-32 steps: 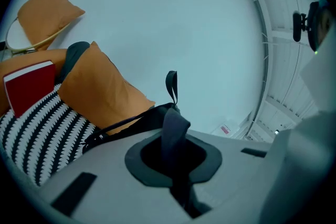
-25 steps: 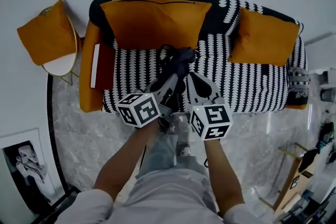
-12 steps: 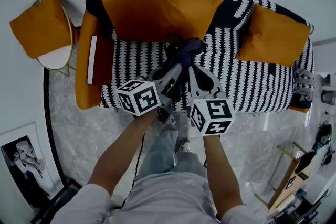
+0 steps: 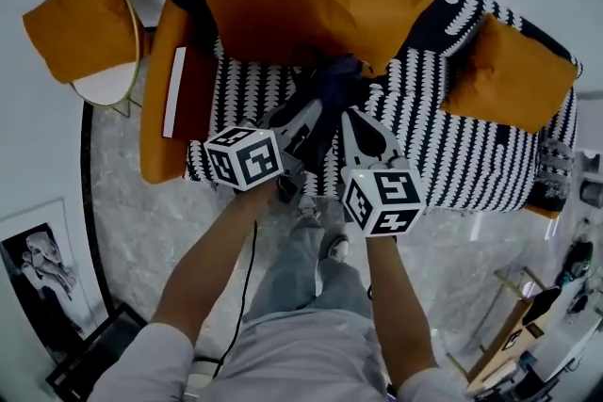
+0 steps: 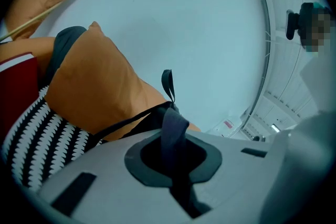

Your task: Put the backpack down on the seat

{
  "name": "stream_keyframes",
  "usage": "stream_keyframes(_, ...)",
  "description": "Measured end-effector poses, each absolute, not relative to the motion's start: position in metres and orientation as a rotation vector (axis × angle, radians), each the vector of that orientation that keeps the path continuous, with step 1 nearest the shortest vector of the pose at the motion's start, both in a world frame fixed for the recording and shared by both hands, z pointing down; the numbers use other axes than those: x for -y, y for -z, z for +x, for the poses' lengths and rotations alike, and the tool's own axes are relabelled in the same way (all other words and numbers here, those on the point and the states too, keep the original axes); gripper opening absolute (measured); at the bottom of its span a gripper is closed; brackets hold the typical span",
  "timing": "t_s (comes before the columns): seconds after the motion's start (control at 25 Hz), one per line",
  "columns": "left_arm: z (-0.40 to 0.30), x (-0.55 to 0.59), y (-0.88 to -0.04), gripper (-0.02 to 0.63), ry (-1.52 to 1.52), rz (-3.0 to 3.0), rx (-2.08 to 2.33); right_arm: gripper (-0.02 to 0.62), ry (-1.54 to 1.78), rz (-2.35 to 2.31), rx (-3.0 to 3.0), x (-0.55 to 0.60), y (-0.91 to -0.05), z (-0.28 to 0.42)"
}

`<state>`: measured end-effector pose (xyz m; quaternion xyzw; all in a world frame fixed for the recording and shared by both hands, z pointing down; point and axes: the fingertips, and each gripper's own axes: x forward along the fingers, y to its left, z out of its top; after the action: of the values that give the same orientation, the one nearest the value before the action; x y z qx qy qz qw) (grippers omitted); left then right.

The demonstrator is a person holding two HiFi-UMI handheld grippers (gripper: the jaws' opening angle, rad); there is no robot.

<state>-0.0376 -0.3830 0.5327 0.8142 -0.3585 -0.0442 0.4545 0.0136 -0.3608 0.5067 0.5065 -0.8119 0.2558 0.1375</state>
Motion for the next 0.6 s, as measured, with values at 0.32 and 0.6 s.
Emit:
stream_keyframes(0.32, -0.061, 0.393, -0.542, 0.011, 0.094, 2.01, 0.962, 0.003, -0.773, 1.4, 2.37, 0.363, -0.521, -0.004)
stream_keyframes(0.6, -0.089, 0.397, -0.557, 0.012, 0.048, 1.992, 1.069, 0.003, -0.791, 1.355, 2.383, 0.362, -0.53, -0.018)
